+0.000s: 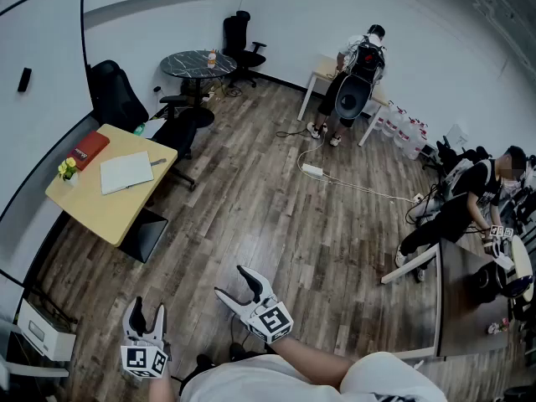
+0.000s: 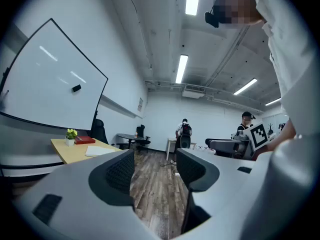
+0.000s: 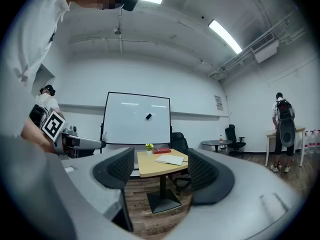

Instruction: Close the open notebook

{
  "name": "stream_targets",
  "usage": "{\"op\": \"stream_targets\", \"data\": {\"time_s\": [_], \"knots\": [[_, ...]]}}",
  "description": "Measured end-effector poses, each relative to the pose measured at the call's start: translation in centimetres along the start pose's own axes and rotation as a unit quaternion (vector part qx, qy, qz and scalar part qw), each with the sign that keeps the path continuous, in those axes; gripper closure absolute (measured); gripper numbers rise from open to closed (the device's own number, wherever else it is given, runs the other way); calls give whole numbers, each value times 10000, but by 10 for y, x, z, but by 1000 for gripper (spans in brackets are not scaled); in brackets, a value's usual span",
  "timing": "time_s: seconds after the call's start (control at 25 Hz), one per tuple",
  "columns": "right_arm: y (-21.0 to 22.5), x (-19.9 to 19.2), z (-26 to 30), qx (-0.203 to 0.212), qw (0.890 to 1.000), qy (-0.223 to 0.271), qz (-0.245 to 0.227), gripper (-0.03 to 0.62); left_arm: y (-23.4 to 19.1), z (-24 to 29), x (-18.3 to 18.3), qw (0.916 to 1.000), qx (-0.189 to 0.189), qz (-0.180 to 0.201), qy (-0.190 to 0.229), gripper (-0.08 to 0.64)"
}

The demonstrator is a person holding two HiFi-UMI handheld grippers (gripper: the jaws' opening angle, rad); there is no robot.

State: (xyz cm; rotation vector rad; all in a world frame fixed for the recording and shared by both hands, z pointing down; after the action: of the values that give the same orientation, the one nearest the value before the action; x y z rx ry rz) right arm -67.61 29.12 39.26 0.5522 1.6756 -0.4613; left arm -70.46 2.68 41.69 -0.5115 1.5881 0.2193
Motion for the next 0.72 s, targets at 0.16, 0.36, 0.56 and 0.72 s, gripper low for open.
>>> {"op": "stream_targets", "data": {"time_s": [0.16, 0.36, 0.56, 0.72], "knots": [[2, -3, -15, 67, 10000, -39, 6, 253, 25, 4, 6, 9998, -179, 53, -29, 311], [5, -1, -27, 15, 9997, 102, 206, 253, 36, 6, 9, 9995, -322, -4, -24, 311], [10, -1, -38, -48, 9996, 75, 260, 253, 44, 4, 11, 9993, -379, 18, 12, 311], [8, 0, -45, 28, 9993, 93, 355, 253, 49, -1, 12, 9994, -342, 28, 64, 313]]}}
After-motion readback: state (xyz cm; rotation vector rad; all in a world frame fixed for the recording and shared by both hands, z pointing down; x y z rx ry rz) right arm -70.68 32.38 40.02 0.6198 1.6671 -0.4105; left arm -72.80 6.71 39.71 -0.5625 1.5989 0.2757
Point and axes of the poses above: the fingertips, and each gripper's own axes: z forward along the fingers, y to its right, x out of its top, the point moved 5 cm from there along -z, backward along the fingers, and after that the axes turned 8 degrees about y, right-handed, at the moved point
